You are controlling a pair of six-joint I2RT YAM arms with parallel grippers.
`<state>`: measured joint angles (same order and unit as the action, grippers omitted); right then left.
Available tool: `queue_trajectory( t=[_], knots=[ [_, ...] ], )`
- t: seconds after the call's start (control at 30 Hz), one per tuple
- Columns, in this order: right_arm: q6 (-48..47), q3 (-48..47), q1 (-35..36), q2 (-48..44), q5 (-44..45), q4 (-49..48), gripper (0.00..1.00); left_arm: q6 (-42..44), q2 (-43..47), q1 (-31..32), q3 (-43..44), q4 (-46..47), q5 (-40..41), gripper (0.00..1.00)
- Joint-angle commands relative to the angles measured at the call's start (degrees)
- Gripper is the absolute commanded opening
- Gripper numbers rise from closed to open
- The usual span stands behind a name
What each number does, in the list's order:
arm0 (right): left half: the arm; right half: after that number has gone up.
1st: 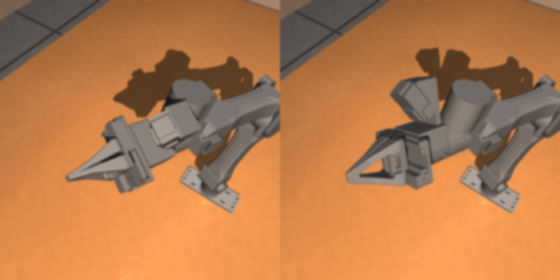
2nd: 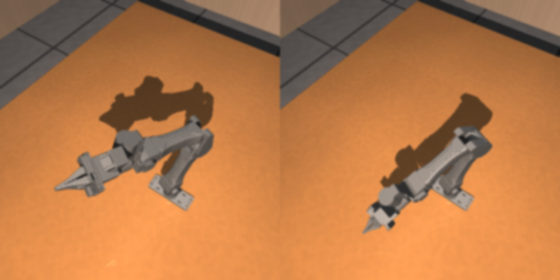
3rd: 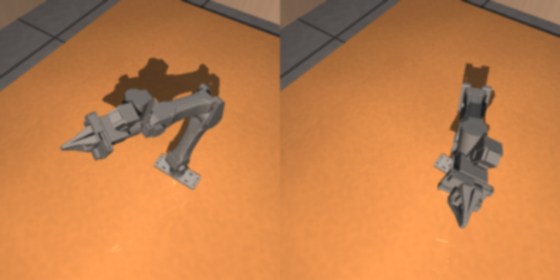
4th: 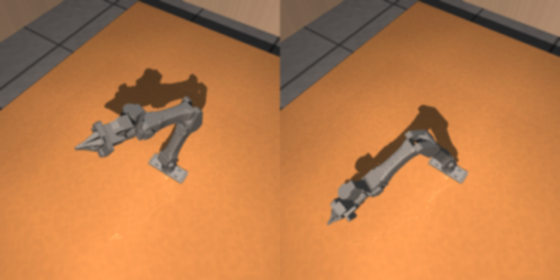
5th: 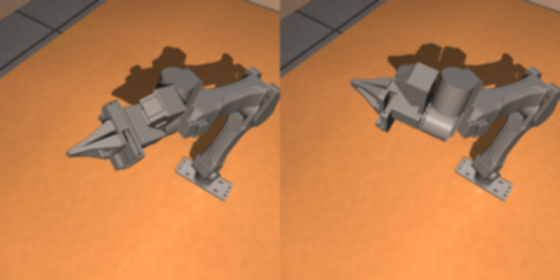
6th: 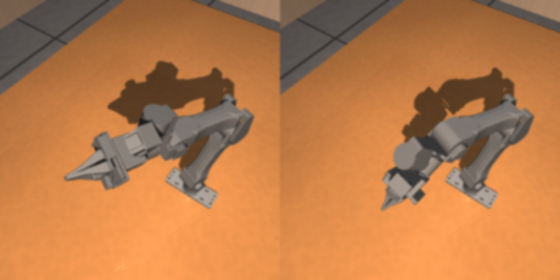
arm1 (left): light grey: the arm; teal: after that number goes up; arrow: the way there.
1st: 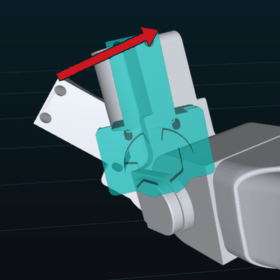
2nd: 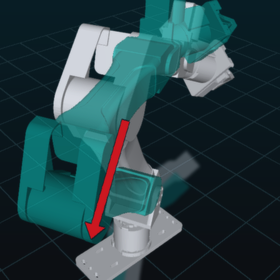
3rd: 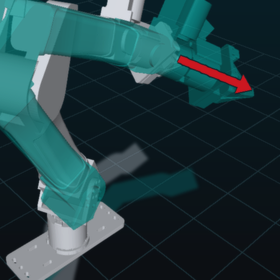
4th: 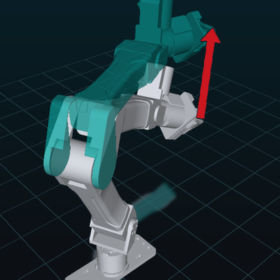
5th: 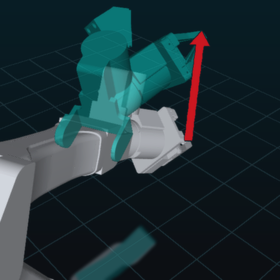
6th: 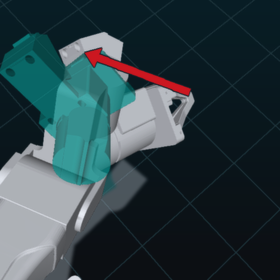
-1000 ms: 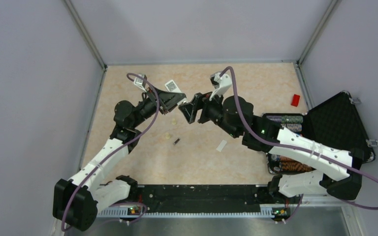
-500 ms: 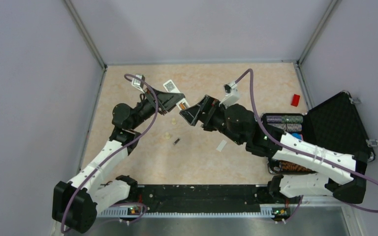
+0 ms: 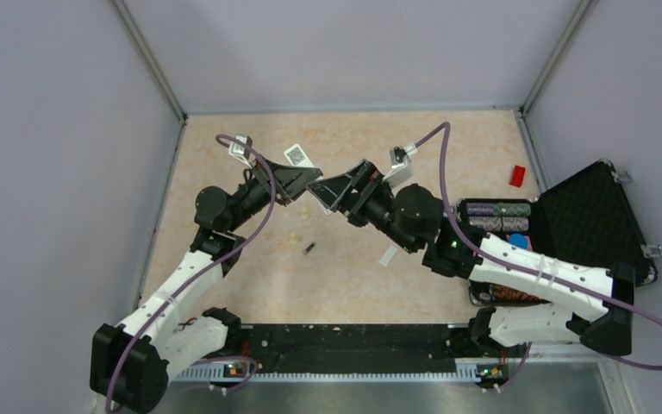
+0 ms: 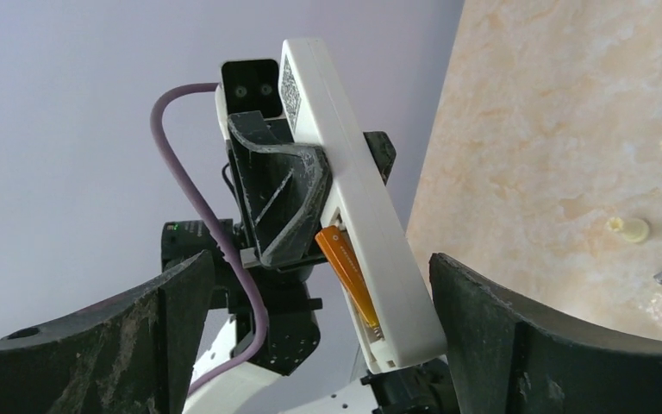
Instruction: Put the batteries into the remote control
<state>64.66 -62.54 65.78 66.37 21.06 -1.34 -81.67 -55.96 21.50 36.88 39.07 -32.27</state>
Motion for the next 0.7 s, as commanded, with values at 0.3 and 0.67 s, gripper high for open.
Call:
queue_trajectory(
  t=[0.3,0.67],
  knots=[
    [4.4,-0.2,0.4,1.7,0.3,-4.7,0.73,1.4,2.3,0.1,-1.0,6.8,0.3,0.0],
    [7.5,1.2,-0.5,2.2,-0.6,-3.9,0.58,1.6,3.4,0.1,-1.5,8.5,0.2,0.0]
  ],
)
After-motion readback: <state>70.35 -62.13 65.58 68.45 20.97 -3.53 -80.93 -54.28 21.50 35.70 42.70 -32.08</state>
